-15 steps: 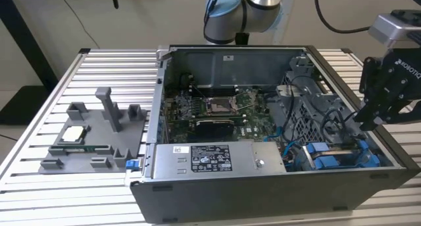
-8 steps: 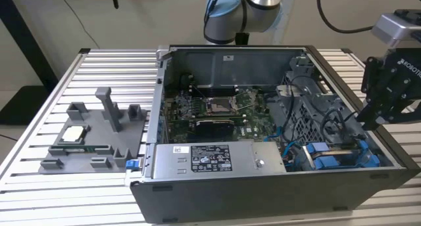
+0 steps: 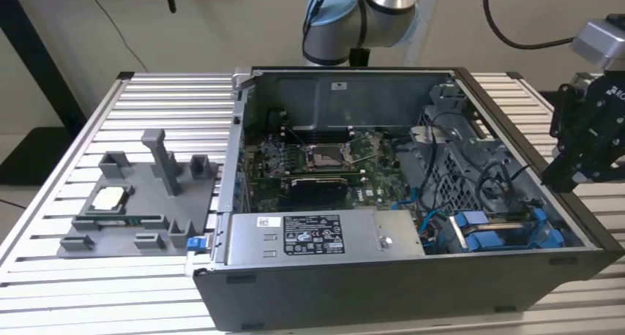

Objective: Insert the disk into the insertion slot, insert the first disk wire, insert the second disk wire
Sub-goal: 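Insert the second disk wire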

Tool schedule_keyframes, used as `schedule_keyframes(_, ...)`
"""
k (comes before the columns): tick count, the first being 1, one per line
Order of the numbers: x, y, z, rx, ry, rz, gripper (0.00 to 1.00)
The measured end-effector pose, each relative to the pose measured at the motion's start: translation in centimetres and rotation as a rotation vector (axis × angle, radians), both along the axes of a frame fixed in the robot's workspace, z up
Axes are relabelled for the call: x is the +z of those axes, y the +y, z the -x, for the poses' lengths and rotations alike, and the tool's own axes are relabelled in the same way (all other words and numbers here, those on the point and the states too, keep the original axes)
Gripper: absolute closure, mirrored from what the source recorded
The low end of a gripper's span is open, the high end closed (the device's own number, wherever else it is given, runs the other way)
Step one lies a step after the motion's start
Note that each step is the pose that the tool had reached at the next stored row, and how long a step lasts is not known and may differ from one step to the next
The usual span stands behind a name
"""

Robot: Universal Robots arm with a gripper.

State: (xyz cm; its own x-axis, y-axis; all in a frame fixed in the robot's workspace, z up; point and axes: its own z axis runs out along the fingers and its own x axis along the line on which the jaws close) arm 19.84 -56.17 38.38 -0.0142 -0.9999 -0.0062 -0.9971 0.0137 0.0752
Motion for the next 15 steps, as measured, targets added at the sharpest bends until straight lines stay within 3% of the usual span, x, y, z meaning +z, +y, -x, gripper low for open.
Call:
schedule_keyframes(3, 0.0, 0.08, -0.29, 0.0, 0.0, -0.0173, 0.73)
schedule_keyframes(7, -0.06, 0.1, -0.54, 0.0, 0.0, -0.0624, 0.73)
schedule_keyframes(12, -0.58, 0.1, -0.7, 0.0, -0.0001, -0.0822, 0.73)
schedule_keyframes(13, -0.67, 0.1, -0.73, 0.0, 0.0, -0.0894, 0.73)
schedule_keyframes(15, -0.75, 0.1, -0.77, 0.0, 0.0, -0.1121, 0.73)
